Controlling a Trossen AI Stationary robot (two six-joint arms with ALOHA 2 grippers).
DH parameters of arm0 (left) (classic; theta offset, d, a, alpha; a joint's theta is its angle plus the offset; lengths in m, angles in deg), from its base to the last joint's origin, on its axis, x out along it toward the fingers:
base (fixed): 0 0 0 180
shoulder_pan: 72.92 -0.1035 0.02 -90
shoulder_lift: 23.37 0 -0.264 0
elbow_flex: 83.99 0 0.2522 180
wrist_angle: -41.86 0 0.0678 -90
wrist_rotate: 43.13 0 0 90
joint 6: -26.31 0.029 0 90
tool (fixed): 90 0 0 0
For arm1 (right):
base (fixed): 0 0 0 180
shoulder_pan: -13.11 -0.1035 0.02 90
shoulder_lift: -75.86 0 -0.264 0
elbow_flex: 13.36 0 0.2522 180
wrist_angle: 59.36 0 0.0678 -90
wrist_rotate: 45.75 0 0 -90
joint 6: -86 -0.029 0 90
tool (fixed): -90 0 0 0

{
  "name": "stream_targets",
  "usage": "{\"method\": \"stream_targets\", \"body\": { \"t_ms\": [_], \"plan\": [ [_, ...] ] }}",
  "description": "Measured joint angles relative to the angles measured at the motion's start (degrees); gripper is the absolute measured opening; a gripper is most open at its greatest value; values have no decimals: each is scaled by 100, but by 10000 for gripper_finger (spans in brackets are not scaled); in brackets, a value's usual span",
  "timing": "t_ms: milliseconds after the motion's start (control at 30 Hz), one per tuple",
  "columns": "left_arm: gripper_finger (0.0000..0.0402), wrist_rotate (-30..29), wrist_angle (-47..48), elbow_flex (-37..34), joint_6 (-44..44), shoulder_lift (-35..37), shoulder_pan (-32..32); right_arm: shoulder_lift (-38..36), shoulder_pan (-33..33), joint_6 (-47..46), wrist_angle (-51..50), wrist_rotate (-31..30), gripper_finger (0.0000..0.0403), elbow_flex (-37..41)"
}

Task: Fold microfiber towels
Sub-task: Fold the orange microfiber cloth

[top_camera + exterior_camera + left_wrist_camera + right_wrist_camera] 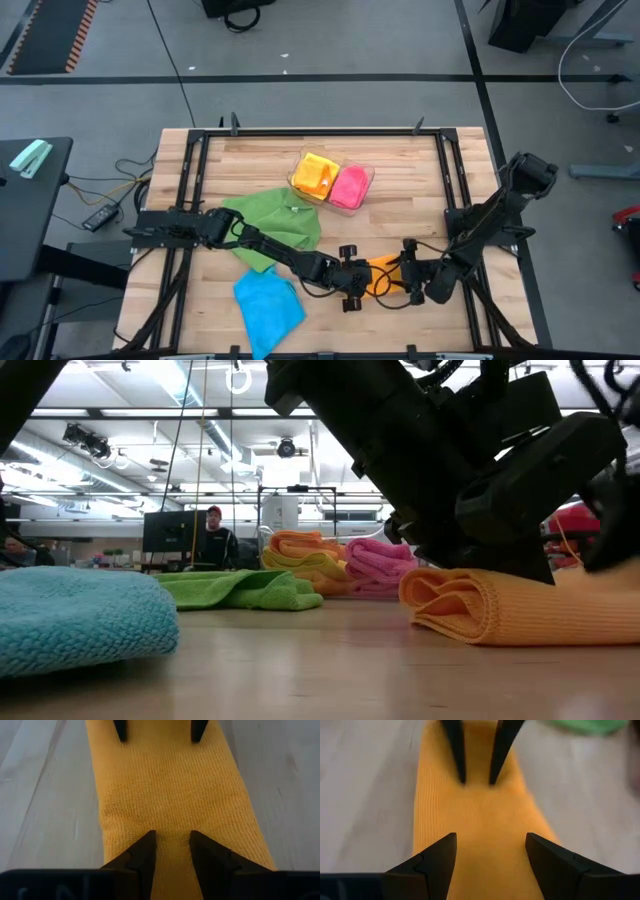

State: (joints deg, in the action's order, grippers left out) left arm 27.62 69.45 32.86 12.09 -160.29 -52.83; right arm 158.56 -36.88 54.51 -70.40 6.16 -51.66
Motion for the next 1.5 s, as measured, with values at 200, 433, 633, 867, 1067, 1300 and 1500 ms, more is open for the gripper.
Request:
{"method": "stream_targets", "body": {
  "t_ms": [200,433,633,867,1067,1300,1500],
  "plan": [
    [124,0,-3,0,-4,7,0,708,-41,-800,350,195,248,209],
    [132,2,-6,0,-12,7,0,100,-43,-430,51,590,248,184],
    [126,4,17,0,-8,7,4,-665,-45,-92,110,553,248,167],
    [122,4,17,0,51,7,7,-694,-45,66,135,490,248,162],
    [125,20,45,-2,142,68,39,-447,-114,263,176,450,248,162],
    [113,38,-46,3,463,324,234,-354,-148,316,161,20,248,162],
    [114,835,-101,0,586,369,476,-429,-148,368,126,-358,248,160]
  ]
}}
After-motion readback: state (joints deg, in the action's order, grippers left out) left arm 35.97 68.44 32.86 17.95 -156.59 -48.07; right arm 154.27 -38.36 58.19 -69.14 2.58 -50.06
